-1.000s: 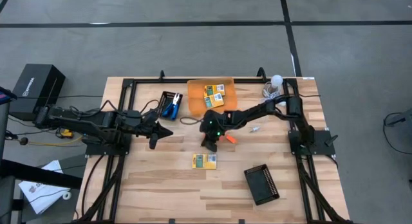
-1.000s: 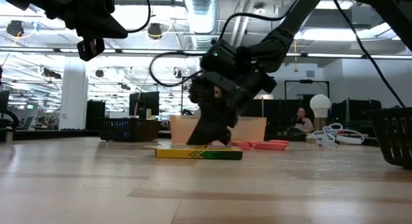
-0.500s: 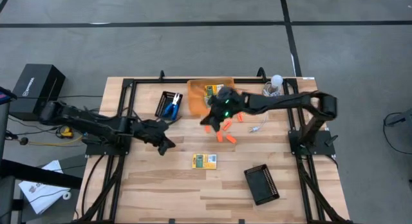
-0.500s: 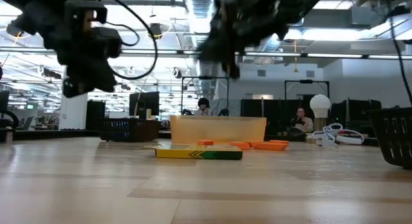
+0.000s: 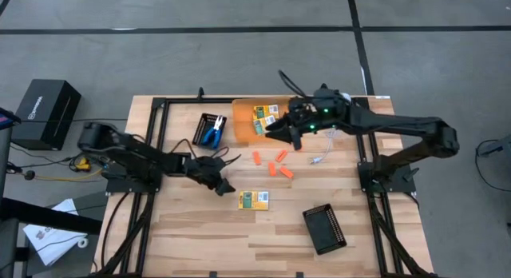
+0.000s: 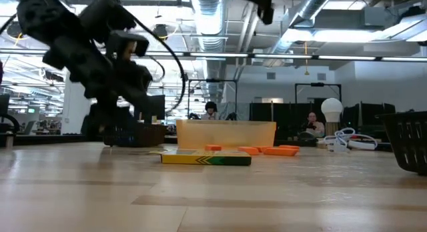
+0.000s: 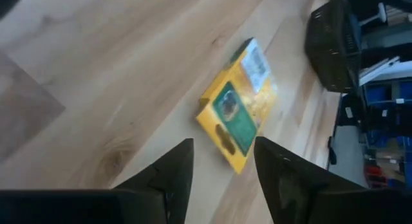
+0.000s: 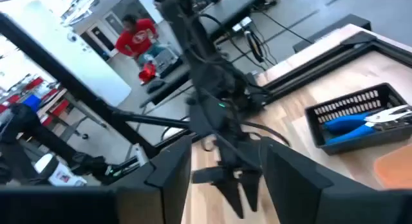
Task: Pick & Place School Supplies
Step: Put the yellow crayon box into the orange bin
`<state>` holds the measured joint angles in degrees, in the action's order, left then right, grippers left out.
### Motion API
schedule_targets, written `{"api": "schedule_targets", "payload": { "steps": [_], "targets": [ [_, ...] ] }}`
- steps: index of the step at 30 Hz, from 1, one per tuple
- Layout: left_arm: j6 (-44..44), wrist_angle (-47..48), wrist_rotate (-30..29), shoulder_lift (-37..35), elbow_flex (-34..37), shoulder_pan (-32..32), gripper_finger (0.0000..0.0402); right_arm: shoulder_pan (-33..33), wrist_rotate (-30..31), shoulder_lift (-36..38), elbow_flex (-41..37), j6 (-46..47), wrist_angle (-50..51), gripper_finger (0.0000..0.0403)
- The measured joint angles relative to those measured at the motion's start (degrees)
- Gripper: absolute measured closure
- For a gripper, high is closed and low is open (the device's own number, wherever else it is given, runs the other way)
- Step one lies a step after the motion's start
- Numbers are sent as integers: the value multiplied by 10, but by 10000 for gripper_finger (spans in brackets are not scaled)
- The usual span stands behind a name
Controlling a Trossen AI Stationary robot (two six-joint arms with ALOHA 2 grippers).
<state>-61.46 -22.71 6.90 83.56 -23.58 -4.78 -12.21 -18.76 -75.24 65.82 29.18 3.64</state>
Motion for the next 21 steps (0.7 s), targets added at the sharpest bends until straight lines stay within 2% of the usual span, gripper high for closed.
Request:
{"api": "schedule_targets", "payload": {
  "steps": [7, 21],
  "targets": [
    [-25, -47, 13, 78, -6, 0, 241, 1, -1, 26, 0, -8, 16, 222],
    [-21, -70, 74, 175, -88, -1, 241, 9, -24, 26, 0, -12, 19, 234]
  ]
}}
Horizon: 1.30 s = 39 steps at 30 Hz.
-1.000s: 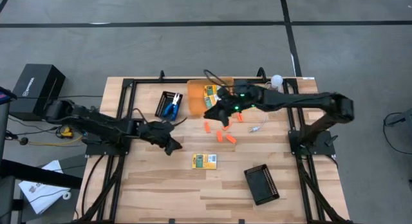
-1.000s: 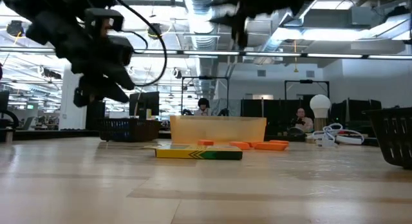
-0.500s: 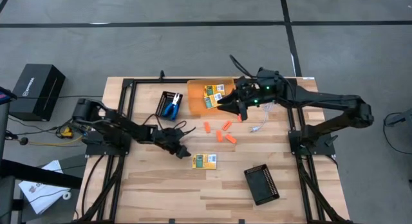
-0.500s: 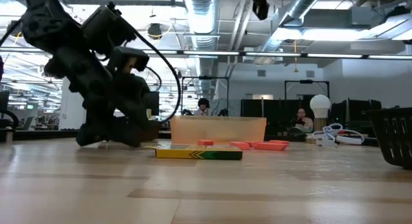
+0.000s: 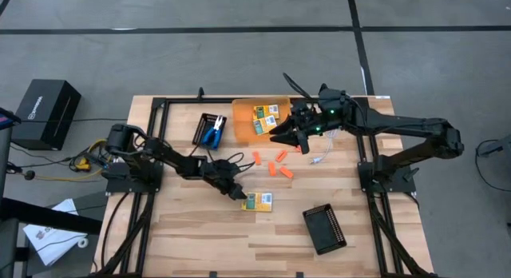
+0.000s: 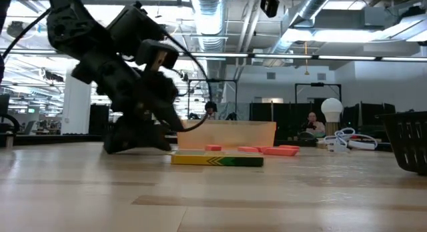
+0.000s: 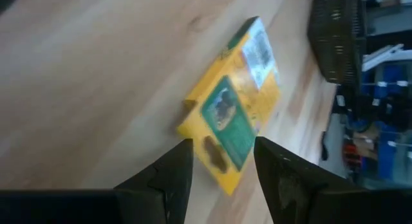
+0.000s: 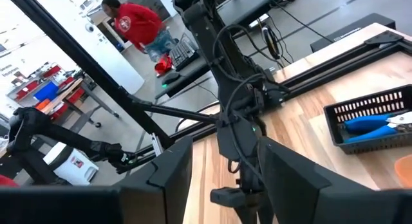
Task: Pick & Place School Supplies
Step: Put the yellow crayon box into the orange bin
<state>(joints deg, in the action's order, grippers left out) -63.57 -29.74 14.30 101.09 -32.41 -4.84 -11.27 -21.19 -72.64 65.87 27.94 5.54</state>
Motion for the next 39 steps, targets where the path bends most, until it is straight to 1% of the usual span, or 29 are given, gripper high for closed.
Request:
{"api": "schedule_targets", "payload": {
  "steps": [4, 8, 13, 17, 20, 28, 39],
  "targets": [
    [0, -7, 19, 17, -11, 0, 241, 0, -7, 0, 0, 0, -4, 234],
    [14, 3, 33, 18, -12, 0, 243, 0, -13, 0, 0, 0, -4, 236],
    [35, 39, 38, -22, 8, 21, 247, 0, -14, 0, 0, 0, -14, 239],
    [67, 95, 21, -64, 27, 47, 247, 0, -14, 0, 1, 0, -17, 237],
    [79, 108, 23, -72, 34, 52, 247, 0, -14, 0, 1, 1, -19, 238],
    [61, 73, 37, -33, 31, 30, 247, 4, -15, 0, 1, 1, -36, 241],
    [45, 64, 44, 13, -15, 14, 247, 4, -15, 0, 1, 1, -56, 241]
  ]
}}
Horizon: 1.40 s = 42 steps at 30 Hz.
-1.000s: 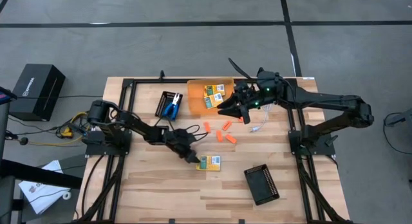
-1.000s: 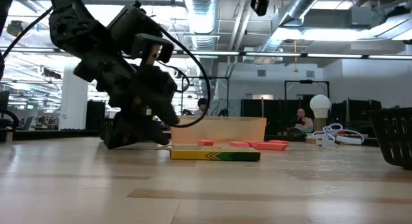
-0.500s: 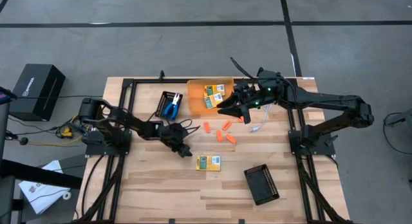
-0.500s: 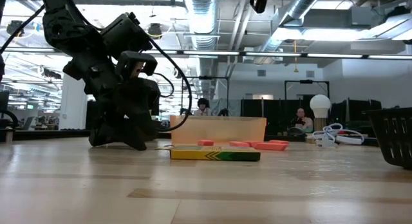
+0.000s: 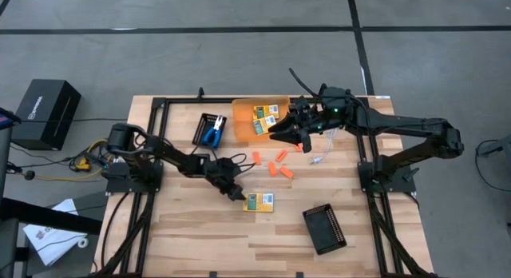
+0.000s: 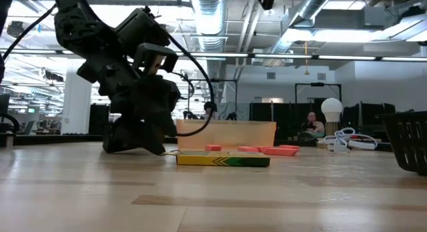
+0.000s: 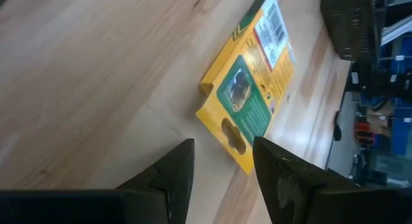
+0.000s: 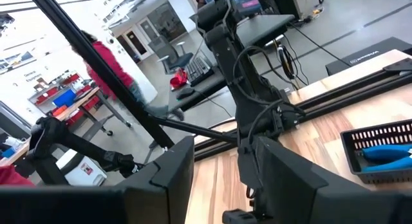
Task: Pick & Place School Supplies
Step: Put the yellow crayon box into the orange bin
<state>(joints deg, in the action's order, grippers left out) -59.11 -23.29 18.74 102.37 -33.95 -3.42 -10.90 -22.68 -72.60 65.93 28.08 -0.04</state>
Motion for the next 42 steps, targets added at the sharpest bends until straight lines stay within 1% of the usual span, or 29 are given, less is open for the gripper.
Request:
{"api": "schedule_targets", "payload": {
  "steps": [8, 15, 20, 23, 25, 27, 30, 33, 35, 37, 39, 42],
  "targets": [
    [0, -2, -10, 10, -16, 2, 247, 0, -1, 0, 0, 0, -8, 246],
    [-18, -35, -15, 21, -19, 2, 247, 0, -13, 0, 0, 0, -11, 248],
    [-30, -49, -18, 57, -60, 2, 247, 0, -13, 0, 0, 0, -26, 249],
    [-30, -52, 10, 88, -94, 2, 247, -1, -14, 0, 0, 4, -28, 249],
    [-22, -53, 20, 96, -106, 2, 247, -1, -14, 0, 0, 4, -30, 249],
    [-6, -44, 25, 91, -108, 12, 247, -1, -14, 0, 0, 4, -30, 249],
    [42, -21, 18, 58, -103, 39, 247, -1, -15, 0, 0, 4, -32, 249],
    [117, 52, -6, 19, -100, 74, 247, -1, -16, 0, 0, 4, -35, 249],
    [172, 100, -7, -4, -103, 95, 247, -1, -20, 0, 0, 5, -37, 249],
    [219, 126, 16, -7, -102, 110, 247, -1, -25, 0, 0, 5, -39, 249],
    [249, 131, 67, 0, -103, 121, 247, -1, -28, 0, 0, 5, -39, 249],
    [292, 118, 141, 24, -114, 116, 247, -1, -28, 0, 0, 5, -39, 249]
  ]
}}
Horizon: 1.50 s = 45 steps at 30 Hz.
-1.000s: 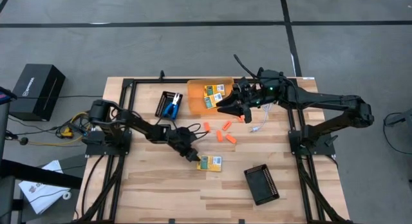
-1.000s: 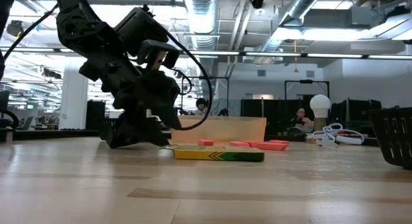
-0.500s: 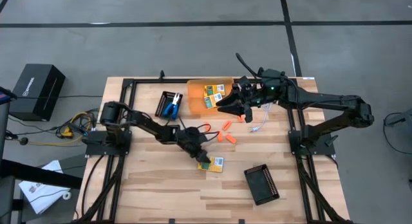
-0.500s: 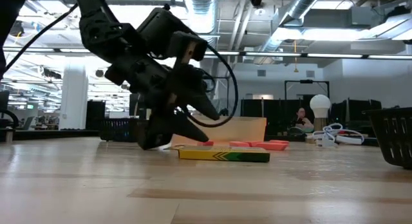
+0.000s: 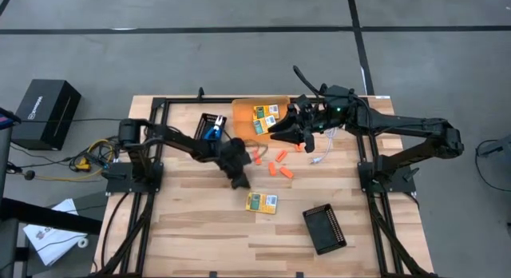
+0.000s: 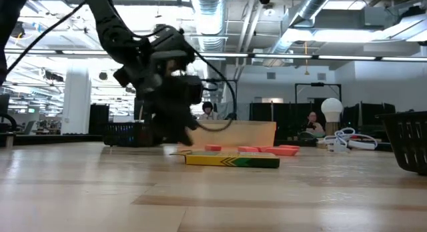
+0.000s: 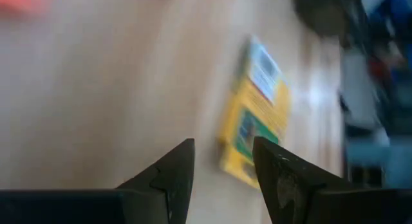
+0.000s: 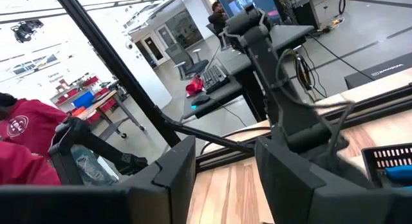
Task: Pick & Place School Supplies
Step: Put the yellow crayon box into the orange bin
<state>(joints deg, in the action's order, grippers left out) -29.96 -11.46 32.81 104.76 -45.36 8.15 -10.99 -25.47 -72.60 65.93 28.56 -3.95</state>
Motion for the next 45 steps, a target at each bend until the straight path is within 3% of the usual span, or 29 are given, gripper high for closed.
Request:
{"api": "schedule_targets", "payload": {
  "steps": [3, 7, 23, 35, 45],
  "targets": [
    [41, -3, 48, 27, -11, -14, 247, 0, 0, 0, 0, 4, 0, 249],
    [74, -1, 63, 47, -25, -27, 247, 0, 0, 0, 0, 14, -1, 249],
    [117, 23, 43, 51, -38, -53, 247, 0, 0, 0, 0, 16, -15, 249],
    [96, 39, -12, -1, -35, 3, 247, 0, 0, 0, 0, 15, -20, 249],
    [157, 58, -5, 32, -35, -15, 247, 0, -2, 0, 0, 15, -23, 249]
  ]
}}
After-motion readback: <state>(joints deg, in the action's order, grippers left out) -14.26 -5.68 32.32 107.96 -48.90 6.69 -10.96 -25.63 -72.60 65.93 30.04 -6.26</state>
